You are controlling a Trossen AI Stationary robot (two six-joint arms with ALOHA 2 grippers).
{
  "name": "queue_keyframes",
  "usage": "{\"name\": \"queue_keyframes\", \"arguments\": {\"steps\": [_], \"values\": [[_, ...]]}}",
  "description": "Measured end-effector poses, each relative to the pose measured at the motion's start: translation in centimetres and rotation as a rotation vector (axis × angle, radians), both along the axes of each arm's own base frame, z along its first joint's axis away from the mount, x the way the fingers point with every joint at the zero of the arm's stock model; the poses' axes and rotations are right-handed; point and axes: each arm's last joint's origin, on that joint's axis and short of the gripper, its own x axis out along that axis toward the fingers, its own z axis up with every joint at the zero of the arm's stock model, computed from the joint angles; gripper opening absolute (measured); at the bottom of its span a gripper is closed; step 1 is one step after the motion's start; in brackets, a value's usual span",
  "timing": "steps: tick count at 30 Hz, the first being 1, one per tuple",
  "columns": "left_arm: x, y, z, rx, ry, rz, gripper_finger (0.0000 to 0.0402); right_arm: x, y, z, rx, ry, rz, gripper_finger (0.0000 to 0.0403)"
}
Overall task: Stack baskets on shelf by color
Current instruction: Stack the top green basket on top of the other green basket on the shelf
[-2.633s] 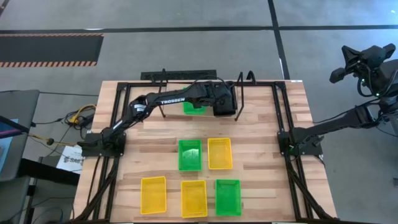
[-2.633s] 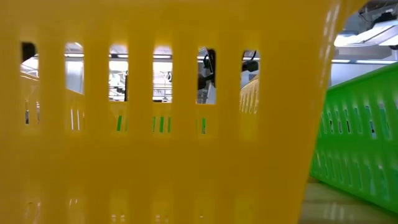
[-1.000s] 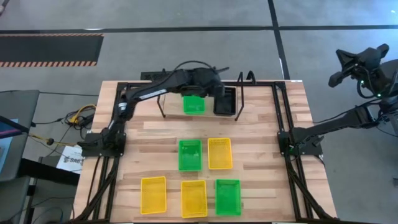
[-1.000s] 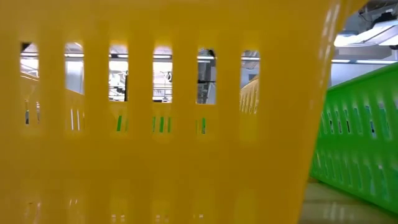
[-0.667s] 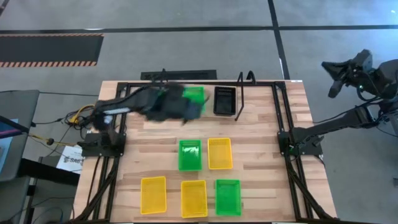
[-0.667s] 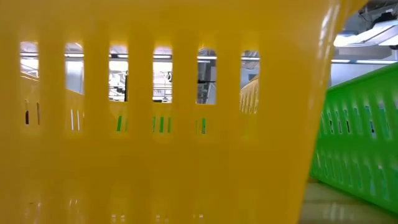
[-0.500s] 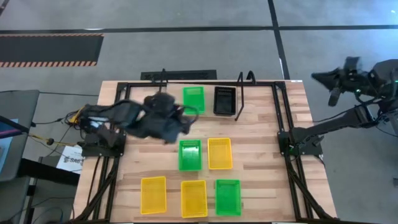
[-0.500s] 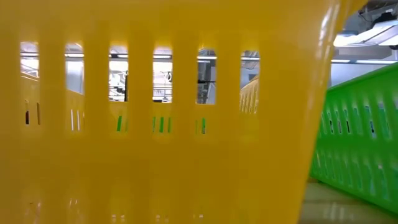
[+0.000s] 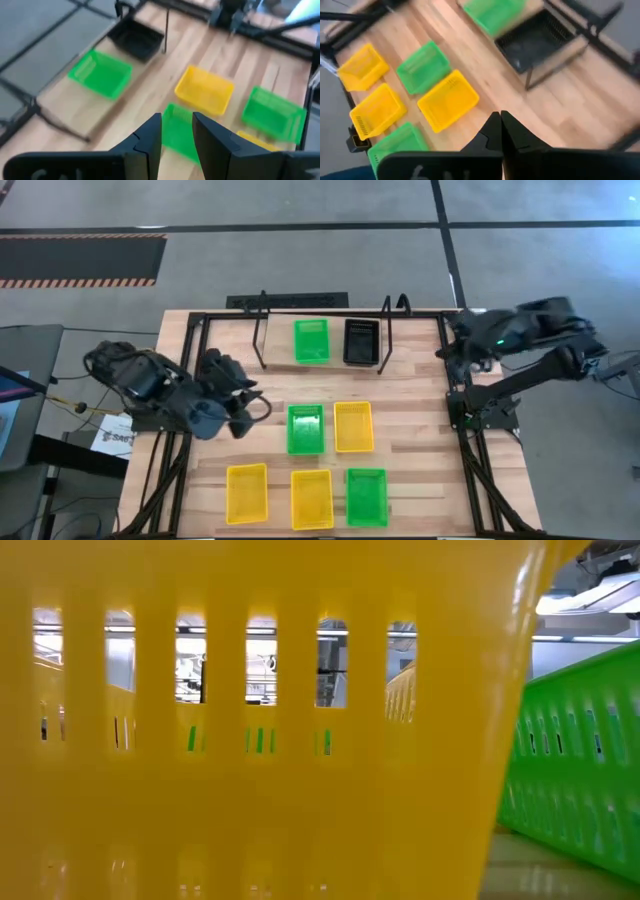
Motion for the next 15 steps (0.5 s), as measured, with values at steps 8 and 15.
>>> {"name": "queue_keyframes", "arguments": {"steps": [8,15], "values": [[-4.3,1.5,-6.9,-0.145,0.064,0.239,0.0098,4.4,2.4,-3.8,0.092,0.179,-0.045,0.0005],[-5.3,1.7,-15.0,-0.29,0.067,0.625,0.0098,6.4,5.0,-8.0,0.092,0.343,-0.093,0.0005]]}}
